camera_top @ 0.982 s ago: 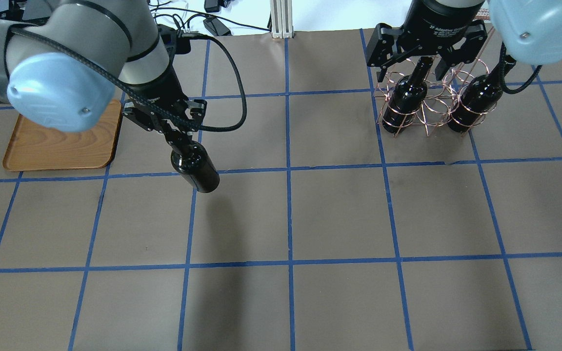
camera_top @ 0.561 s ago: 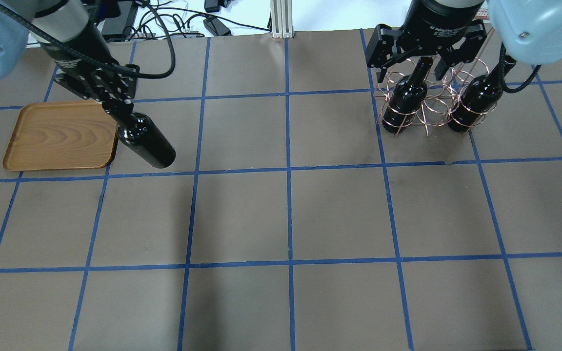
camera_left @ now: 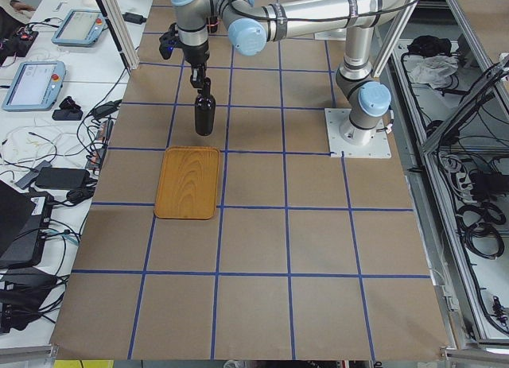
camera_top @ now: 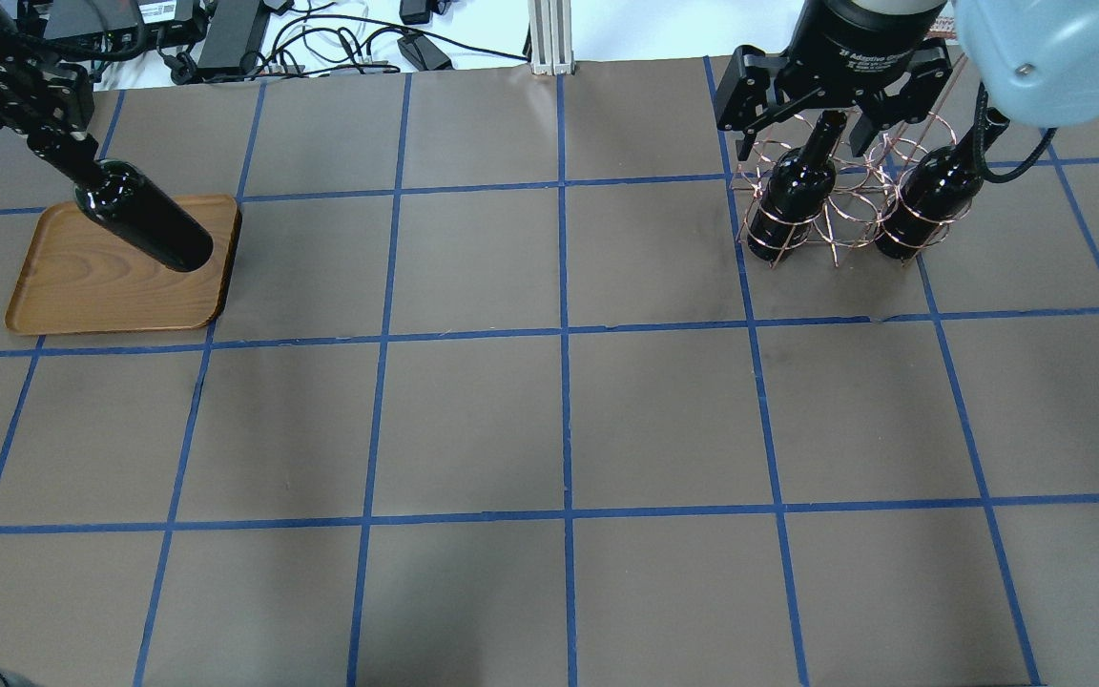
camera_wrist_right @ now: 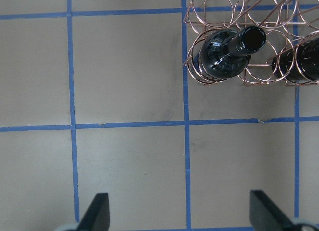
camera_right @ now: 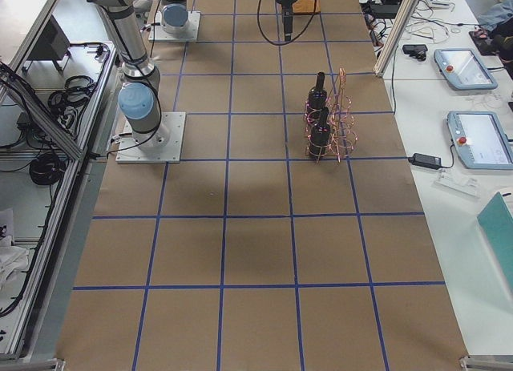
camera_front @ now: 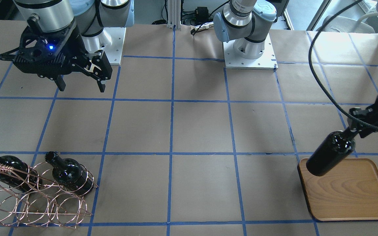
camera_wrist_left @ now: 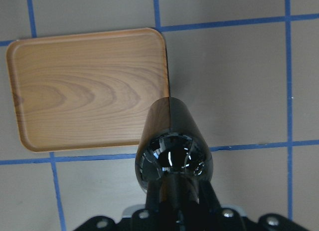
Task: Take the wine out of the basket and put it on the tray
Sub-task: 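Carry the bottle with the left gripper over the wooden tray, then lower the bottle onto the tray with the left gripper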
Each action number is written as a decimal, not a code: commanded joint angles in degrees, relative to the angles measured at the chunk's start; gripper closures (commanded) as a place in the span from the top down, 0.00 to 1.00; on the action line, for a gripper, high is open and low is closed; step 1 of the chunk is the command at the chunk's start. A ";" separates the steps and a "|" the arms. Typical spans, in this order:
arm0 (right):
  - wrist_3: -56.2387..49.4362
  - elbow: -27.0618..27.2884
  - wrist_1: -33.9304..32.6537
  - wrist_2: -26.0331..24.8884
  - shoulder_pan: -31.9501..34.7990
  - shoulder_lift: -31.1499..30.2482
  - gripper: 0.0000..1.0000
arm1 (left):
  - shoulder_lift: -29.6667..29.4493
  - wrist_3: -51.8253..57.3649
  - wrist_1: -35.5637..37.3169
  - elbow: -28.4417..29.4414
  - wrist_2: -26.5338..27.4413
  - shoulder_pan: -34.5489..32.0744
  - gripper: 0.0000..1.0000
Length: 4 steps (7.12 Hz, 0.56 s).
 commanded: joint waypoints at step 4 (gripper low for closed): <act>0.31 0.00 -0.10 0.01 0.00 -0.15 1.00 | -8.94 11.07 2.36 5.52 1.49 7.90 0.00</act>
